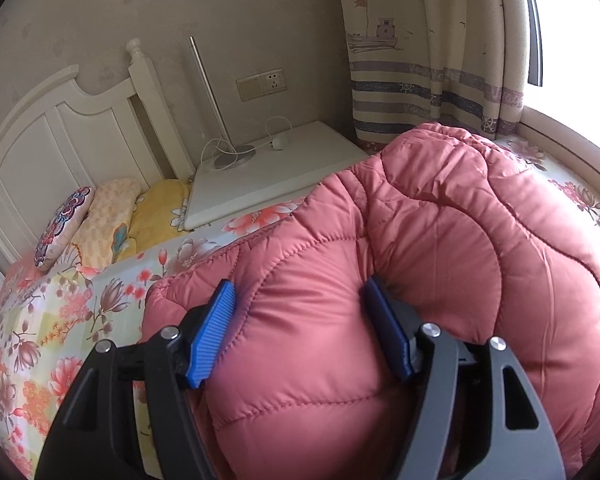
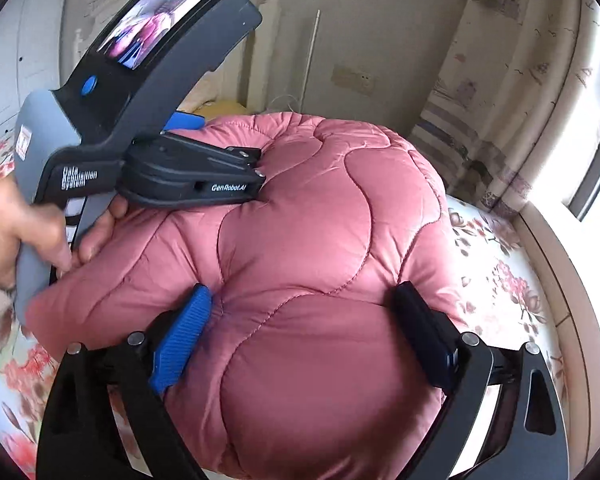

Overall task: Fold large clothes
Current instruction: 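Lower the jacket bundle onto the bed with both grippers and press it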

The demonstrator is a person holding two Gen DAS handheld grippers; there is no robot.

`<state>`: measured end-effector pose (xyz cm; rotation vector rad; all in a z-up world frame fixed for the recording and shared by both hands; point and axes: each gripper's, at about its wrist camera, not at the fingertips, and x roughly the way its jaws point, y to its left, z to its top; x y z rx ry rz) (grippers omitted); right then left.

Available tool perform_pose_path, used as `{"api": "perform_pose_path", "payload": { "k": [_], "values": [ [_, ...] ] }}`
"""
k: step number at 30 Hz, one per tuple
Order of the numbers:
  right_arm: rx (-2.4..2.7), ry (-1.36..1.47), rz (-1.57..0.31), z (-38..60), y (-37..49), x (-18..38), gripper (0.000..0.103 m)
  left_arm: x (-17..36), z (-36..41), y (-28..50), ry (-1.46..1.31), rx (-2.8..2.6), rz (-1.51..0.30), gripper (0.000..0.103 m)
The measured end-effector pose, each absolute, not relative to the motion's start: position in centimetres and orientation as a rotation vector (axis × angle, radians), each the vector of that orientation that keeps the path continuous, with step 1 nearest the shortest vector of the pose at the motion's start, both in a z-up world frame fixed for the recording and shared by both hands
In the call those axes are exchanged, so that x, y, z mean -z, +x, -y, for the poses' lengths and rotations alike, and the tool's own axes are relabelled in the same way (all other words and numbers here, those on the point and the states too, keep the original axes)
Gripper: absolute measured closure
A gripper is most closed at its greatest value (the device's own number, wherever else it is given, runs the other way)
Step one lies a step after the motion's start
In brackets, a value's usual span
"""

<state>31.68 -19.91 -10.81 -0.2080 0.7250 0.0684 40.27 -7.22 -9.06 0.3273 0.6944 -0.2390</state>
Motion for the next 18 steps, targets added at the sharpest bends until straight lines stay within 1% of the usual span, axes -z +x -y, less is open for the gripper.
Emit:
{"api": "perform_pose_path", "payload": {
  "k": [3,5,7,8,9,10,12,13,14,15,18],
  "values": [
    [-0.078,-0.212,-0.717,19.8,31.5,10.7,0.012,9.0,7.2,40.2,0.337,0.233,-0.689,0.035],
    [-0.110,-0.220,-0.736,19.9,31.3,9.6,0.013,9.0,7.1,40.2,0.330,0.229,-0.691,0.035],
    [-0.161,-0.189,-0.732,20.7,31.0,7.7,0.016,9.0,6.9,40.1,0.317,0.228,-0.691,0.035],
    [-0.178,-0.162,-0.714,21.5,31.0,6.9,0.022,9.0,6.9,40.0,0.313,0.225,-0.689,0.035],
    [-0.180,-0.126,-0.676,22.5,31.0,5.3,0.026,9.0,6.9,40.0,0.313,0.221,-0.688,0.035],
    [-0.152,-0.108,-0.639,23.4,31.6,3.9,0.026,9.0,7.0,39.9,0.317,0.215,-0.686,0.035],
    [-0.082,-0.090,-0.597,25.3,33.7,2.0,0.032,9.0,7.0,39.8,0.317,0.211,-0.685,0.035],
    [-0.082,-0.062,-0.616,26.3,35.8,1.6,0.034,9.0,7.0,39.8,0.316,0.211,-0.685,0.035],
    [-0.094,-0.021,-0.652,27.2,37.8,1.7,0.041,9.0,7.0,39.8,0.314,0.212,-0.686,0.035],
    [-0.103,0.013,-0.690,27.9,39.7,2.1,0.044,9.0,7.0,39.8,0.313,0.212,-0.686,0.035],
    [-0.189,0.096,-0.865,28.7,45.0,5.4,0.044,9.0,6.9,39.8,0.310,0.215,-0.685,0.035]
  ]
}}
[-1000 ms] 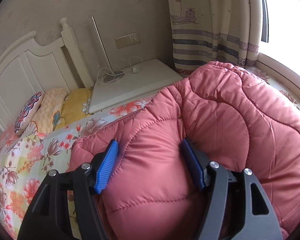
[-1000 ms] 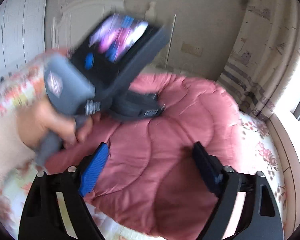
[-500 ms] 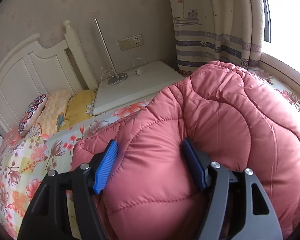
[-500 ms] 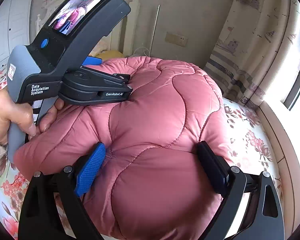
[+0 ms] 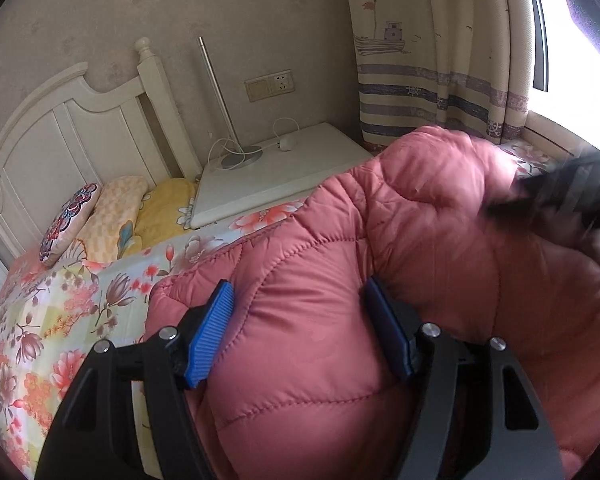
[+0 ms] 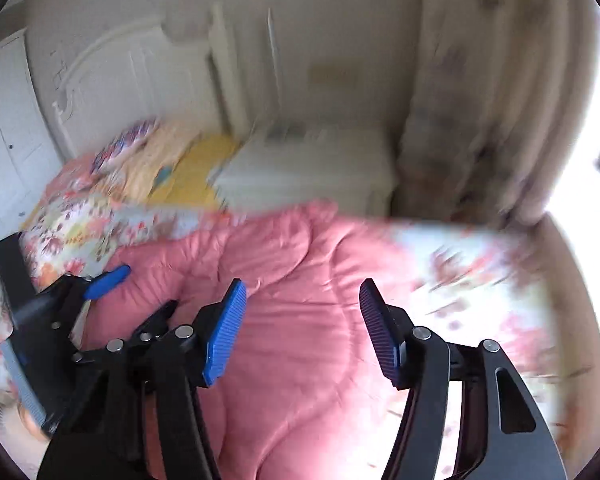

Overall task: Fold large clothes
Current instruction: 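Lower the jacket bundle onto the bed with both grippers and press it, then release the jacket bundle and pull both grippers back from it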

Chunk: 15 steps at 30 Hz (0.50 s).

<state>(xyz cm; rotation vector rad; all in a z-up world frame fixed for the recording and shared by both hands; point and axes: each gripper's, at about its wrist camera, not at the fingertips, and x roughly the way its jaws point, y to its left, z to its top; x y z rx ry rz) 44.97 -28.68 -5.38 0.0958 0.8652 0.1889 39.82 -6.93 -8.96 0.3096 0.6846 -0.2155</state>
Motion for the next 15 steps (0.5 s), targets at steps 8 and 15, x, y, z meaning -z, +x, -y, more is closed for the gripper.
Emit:
{"api": "perform_pose_path", "payload": {
  "k": [8,15],
  "values": [
    [-0.161,-0.013,-0.964,26.6,46.0,10.2,0.042,9.3,7.0,39.7,0.301,0.224,-0.667,0.035],
    [-0.142,0.026,-0.941,27.7,46.6,10.6,0.036,9.0,7.0,39.7,0.320,0.220,-0.671,0.032]
  ]
}}
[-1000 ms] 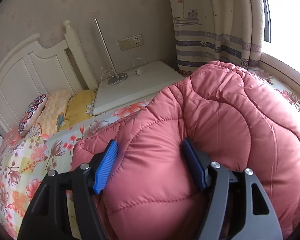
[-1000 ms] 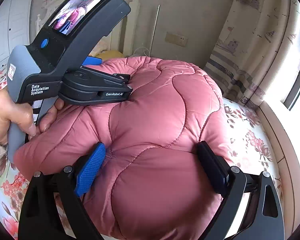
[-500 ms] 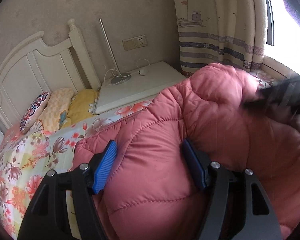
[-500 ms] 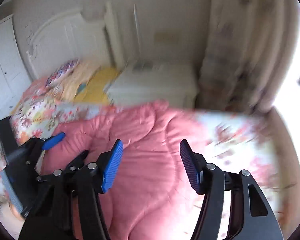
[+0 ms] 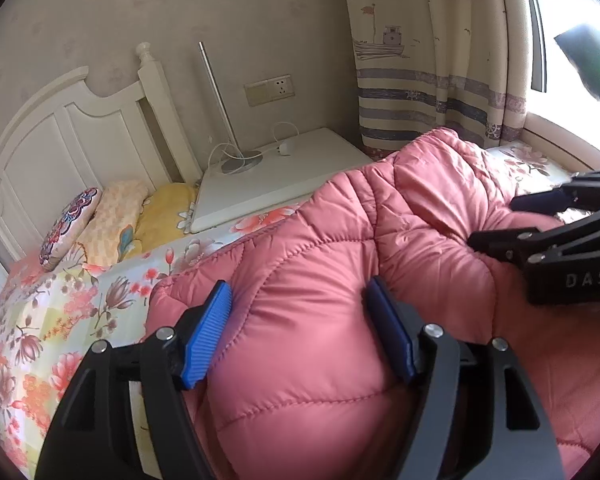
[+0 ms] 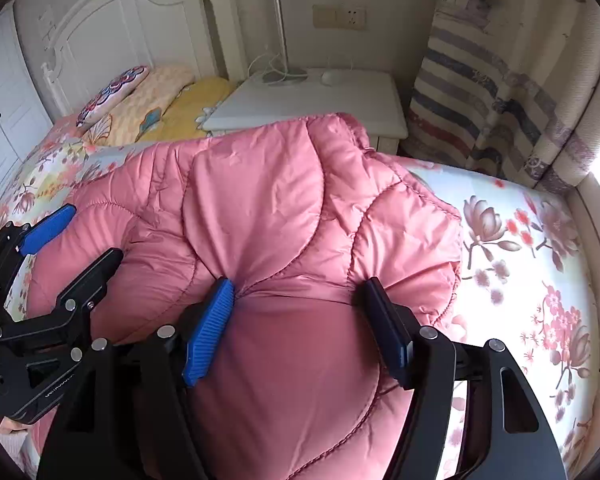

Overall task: Fold large clothes
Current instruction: 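Release the jacket bundle and pull both grippers back from it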

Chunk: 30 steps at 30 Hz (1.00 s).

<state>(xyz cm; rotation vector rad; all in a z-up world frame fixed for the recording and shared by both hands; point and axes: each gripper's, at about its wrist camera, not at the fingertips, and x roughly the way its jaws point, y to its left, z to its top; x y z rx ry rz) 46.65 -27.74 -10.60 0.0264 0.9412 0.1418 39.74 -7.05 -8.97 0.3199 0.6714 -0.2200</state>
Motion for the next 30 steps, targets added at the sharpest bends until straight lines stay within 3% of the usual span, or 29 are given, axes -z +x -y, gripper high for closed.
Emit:
{"api": "perform_pose_path", "payload": {
  "k": [2,5,8,11,14,18,22,26,30],
  "values": [
    [-0.128,0.021,-0.922,27.9,46.2,10.1,0.031,7.6,6.7,39.5,0.337,0.209,-0.682,0.022],
    [-0.072,0.009,-0.859,28.4,43.9,7.0,0.031,3.6,5.2,36.2,0.266,0.171,-0.595,0.018],
    [-0.139,0.074,-0.666,29.3,37.4,1.3,0.030,1.1,4.6,31.4,0.171,0.194,-0.515,0.008],
    [-0.166,0.020,-0.573,28.7,31.8,-0.6,0.025,2.2,5.1,28.2,0.164,0.202,-0.537,0.007],
    [-0.211,-0.021,-0.590,27.0,29.3,1.0,0.025,6.0,6.3,27.3,0.245,0.158,-0.607,0.007],
    [-0.190,-0.107,-0.765,24.1,30.1,7.8,0.023,8.7,6.3,27.6,0.229,0.143,-0.658,0.005],
    [-0.140,-0.159,-0.728,22.7,29.8,9.7,0.019,9.1,5.8,27.9,0.210,0.140,-0.677,0.002],
    [-0.127,-0.148,-0.743,23.1,29.6,9.2,0.019,6.3,5.4,26.4,0.219,0.085,-0.677,0.003],
    [-0.119,-0.074,-0.678,24.4,25.6,4.3,0.018,-1.0,3.3,19.9,0.155,0.095,-0.453,0.002]
  ]
}}
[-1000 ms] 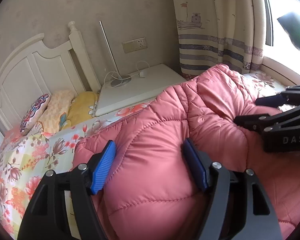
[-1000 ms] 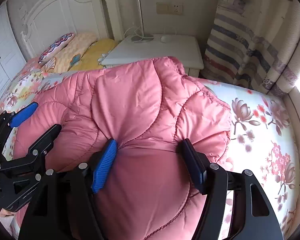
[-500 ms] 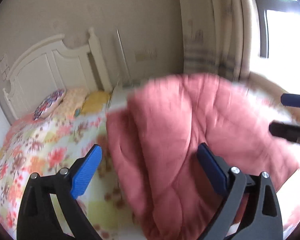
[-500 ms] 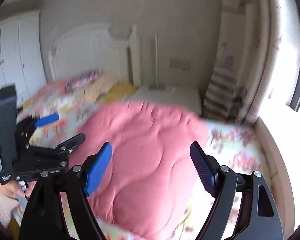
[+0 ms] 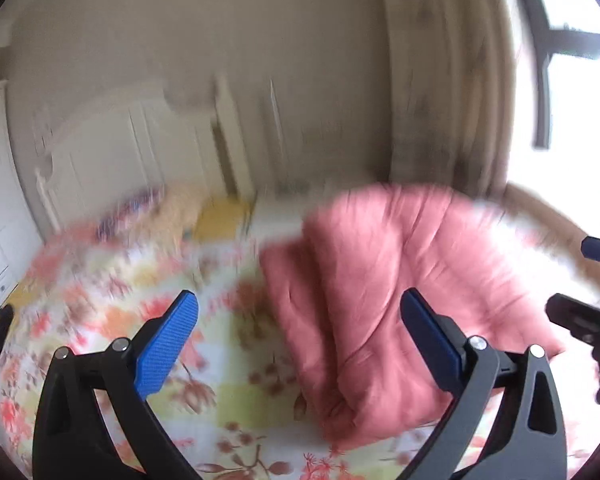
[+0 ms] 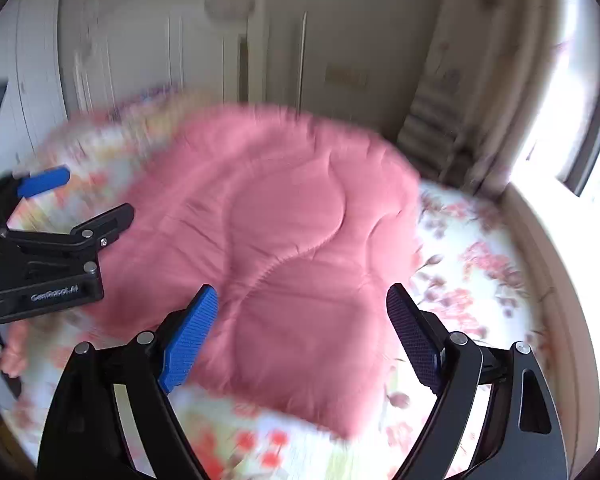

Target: Fold large clothes

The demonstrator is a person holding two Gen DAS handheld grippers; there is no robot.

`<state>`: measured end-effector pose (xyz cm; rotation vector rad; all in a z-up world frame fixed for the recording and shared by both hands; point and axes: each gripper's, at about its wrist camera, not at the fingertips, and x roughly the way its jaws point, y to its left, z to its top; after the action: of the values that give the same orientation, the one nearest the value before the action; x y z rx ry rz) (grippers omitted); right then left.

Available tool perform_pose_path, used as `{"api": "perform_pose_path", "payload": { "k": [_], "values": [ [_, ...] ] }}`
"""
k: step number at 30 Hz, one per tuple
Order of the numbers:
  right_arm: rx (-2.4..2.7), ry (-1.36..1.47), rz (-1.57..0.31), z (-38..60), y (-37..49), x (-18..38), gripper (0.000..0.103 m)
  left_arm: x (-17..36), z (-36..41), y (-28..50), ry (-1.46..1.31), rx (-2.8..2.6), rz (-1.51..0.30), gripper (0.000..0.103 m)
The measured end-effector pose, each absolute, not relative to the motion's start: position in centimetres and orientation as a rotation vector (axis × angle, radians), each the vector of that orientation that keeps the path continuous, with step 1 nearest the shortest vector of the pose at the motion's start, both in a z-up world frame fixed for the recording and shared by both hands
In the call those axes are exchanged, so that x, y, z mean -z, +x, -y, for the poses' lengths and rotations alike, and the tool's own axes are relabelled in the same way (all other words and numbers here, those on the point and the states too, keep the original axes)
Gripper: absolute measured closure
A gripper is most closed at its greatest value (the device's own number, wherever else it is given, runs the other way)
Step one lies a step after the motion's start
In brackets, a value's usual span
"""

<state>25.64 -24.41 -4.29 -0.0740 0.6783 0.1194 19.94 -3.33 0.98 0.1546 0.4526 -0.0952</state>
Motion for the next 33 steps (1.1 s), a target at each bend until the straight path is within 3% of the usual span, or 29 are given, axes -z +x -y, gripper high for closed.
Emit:
{"api": "perform_pose_path", "payload": {
  "k": [5,9,17,26,33],
  "values": [
    [-0.164,0.032,-0.372,26.5,14.6,-4.7,0.005,-7.4,2.0,12.1,0.077,0.139,-0.318,0.002],
    [-0.139,0.078,-0.278,27.1,8.2,-6.4,0.005,-9.3,1.8,7.8,0.031,0.172,-0.272,0.002],
    [-0.072,0.017,-0.271,27.2,1.6,-3.7,0.005,-6.9,4.0,3.1,0.143,0.110,-0.256,0.002],
    [-0.029,0.002,-0.399,25.4,2.9,1.8,0.005,-0.3,4.1,3.3,0.085,0.077,-0.387,0.002],
    [-0.051,-0.035,-0.449,24.0,3.4,3.7,0.005,0.8,3.3,3.0,0.090,0.065,-0.402,0.002]
  ]
}}
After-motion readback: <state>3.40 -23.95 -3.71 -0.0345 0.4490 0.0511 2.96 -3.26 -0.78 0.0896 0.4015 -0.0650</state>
